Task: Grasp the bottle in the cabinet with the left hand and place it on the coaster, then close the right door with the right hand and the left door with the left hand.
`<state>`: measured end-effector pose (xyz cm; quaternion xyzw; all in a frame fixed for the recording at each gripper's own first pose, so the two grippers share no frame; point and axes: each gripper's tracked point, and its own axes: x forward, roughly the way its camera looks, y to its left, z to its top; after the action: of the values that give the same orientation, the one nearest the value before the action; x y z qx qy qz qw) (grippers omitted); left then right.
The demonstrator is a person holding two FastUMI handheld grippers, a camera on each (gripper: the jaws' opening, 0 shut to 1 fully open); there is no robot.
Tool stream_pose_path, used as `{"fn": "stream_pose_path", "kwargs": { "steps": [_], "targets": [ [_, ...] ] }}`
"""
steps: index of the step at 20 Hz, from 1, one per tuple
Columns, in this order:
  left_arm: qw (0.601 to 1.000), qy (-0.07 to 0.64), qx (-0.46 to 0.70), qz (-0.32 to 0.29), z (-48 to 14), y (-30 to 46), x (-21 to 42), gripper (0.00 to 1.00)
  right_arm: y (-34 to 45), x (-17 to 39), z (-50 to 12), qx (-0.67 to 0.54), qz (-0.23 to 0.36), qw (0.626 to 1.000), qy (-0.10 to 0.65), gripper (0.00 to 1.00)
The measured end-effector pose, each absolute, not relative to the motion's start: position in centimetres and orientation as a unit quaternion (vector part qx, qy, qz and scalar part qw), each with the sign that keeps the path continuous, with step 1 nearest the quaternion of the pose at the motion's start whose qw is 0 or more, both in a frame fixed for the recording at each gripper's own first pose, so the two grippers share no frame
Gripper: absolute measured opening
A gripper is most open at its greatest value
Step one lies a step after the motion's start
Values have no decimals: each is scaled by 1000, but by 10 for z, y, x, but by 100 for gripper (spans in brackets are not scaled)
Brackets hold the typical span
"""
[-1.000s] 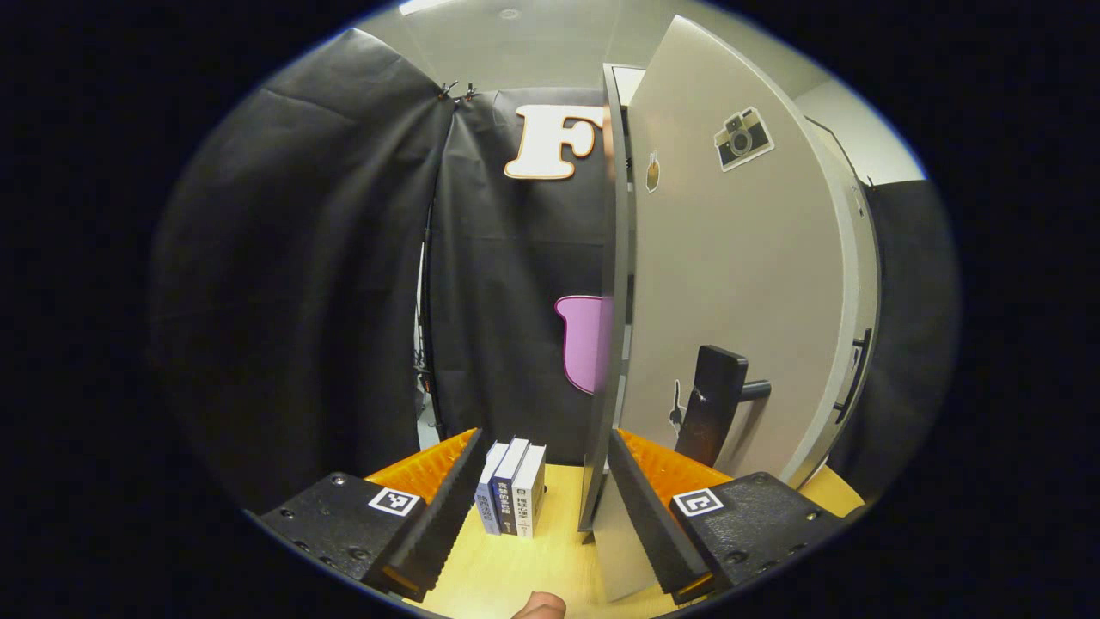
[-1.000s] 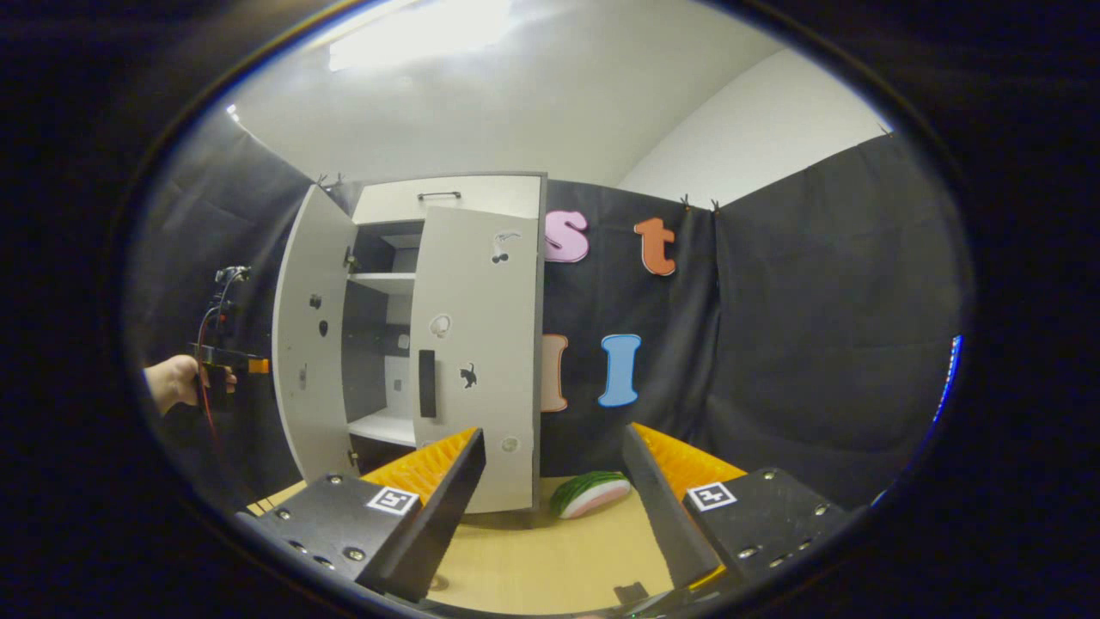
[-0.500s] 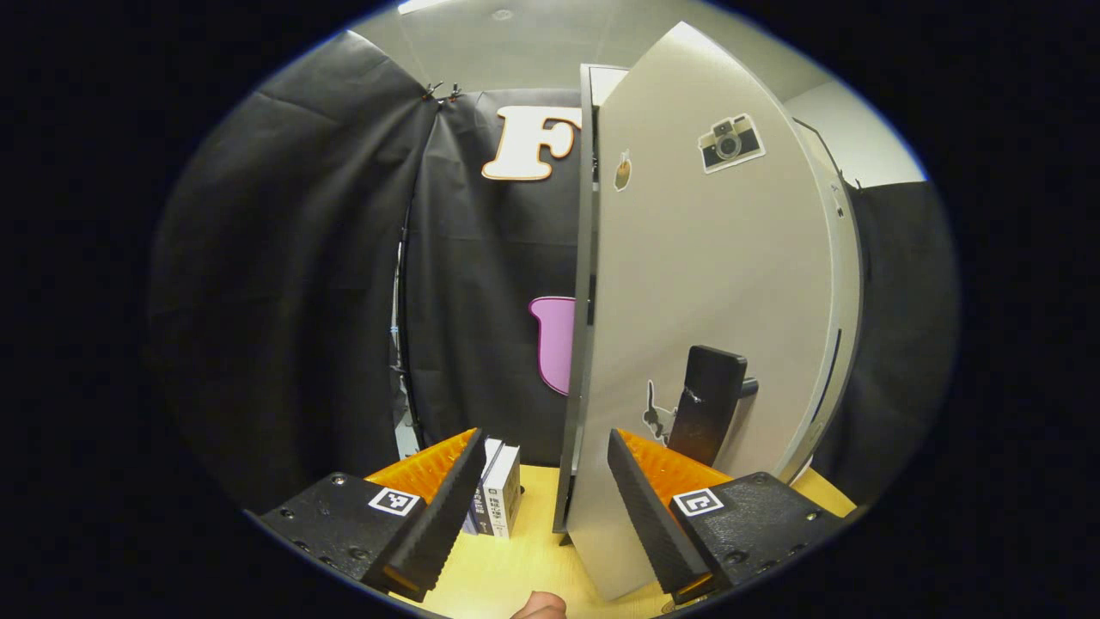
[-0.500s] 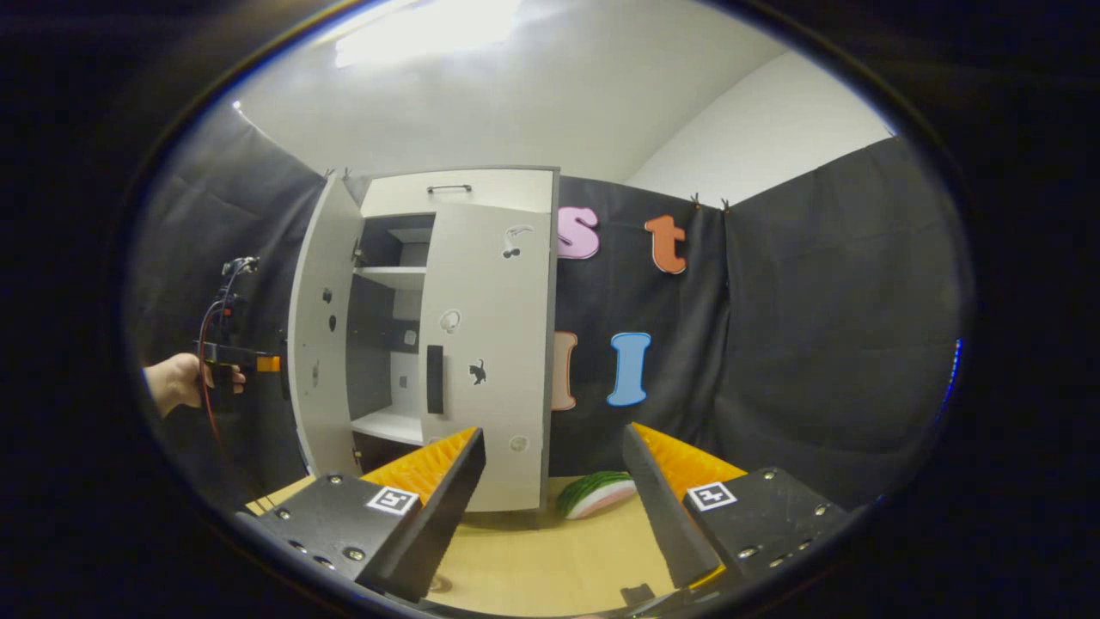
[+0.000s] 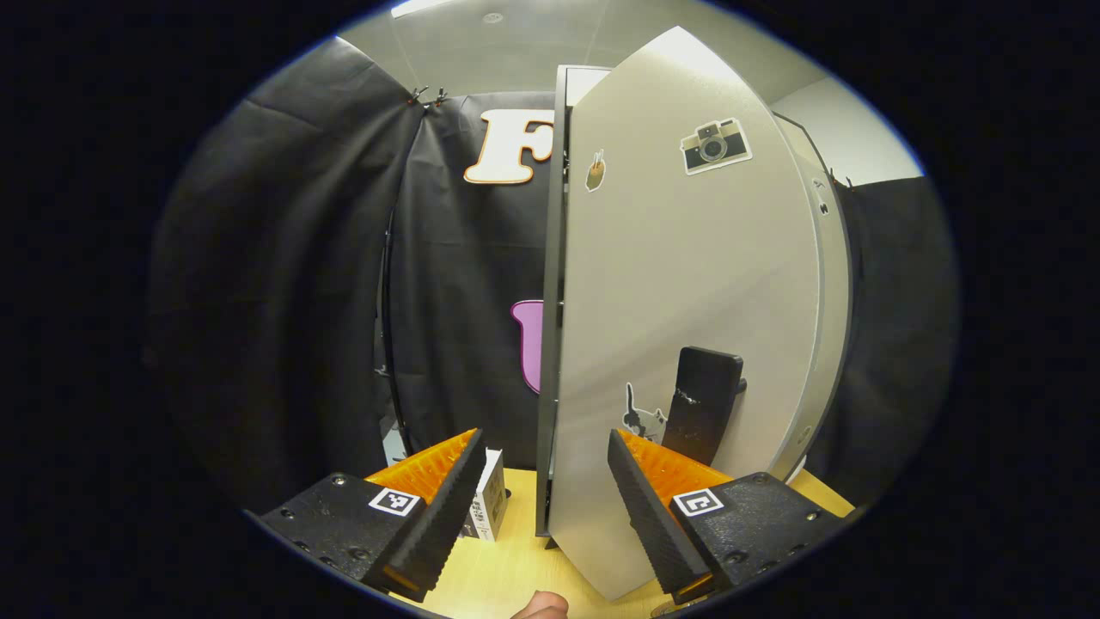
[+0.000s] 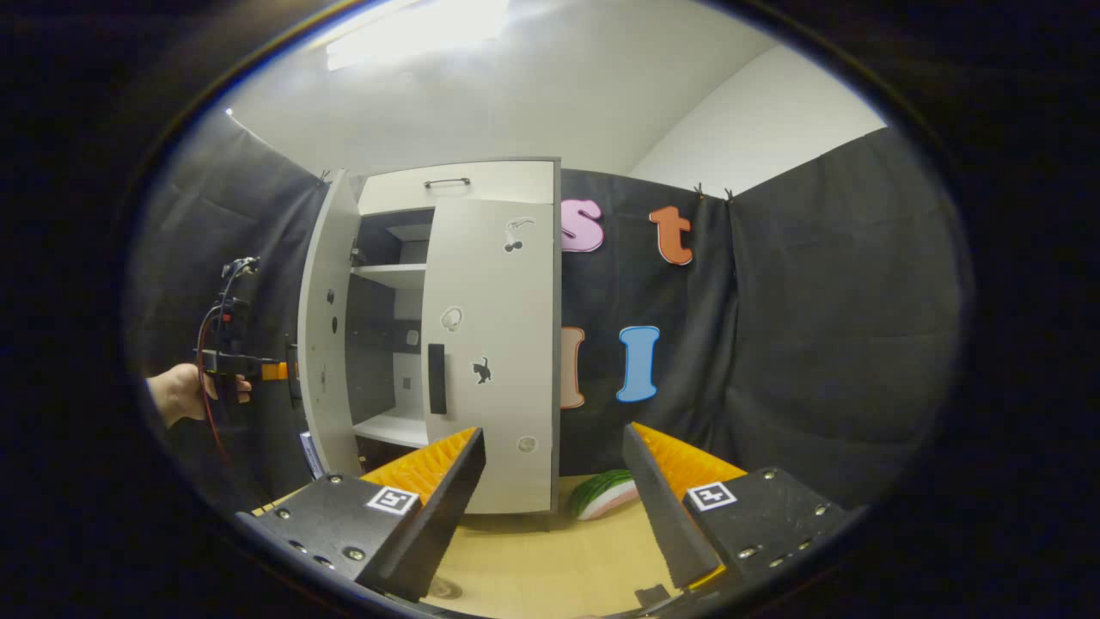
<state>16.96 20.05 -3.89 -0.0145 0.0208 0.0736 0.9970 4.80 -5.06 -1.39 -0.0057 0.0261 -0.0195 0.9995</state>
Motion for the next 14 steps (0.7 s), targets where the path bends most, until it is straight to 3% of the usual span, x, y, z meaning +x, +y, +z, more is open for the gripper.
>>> {"fn": "stream_pose_path", "kwargs": {
  "steps": [9,11,14],
  "targets": [
    [999,19,-21,39,-42,157,208,92,-56,95,-27,-5,-10,999,36,96],
    [999,9,-20,27,-40,145,216,89,-56,104,-28,2,-7,999,36,96],
    [999,8,-28,23,-44,131,218,94,-56,109,-28,-3,-8,999,36,98]
  ]
}}
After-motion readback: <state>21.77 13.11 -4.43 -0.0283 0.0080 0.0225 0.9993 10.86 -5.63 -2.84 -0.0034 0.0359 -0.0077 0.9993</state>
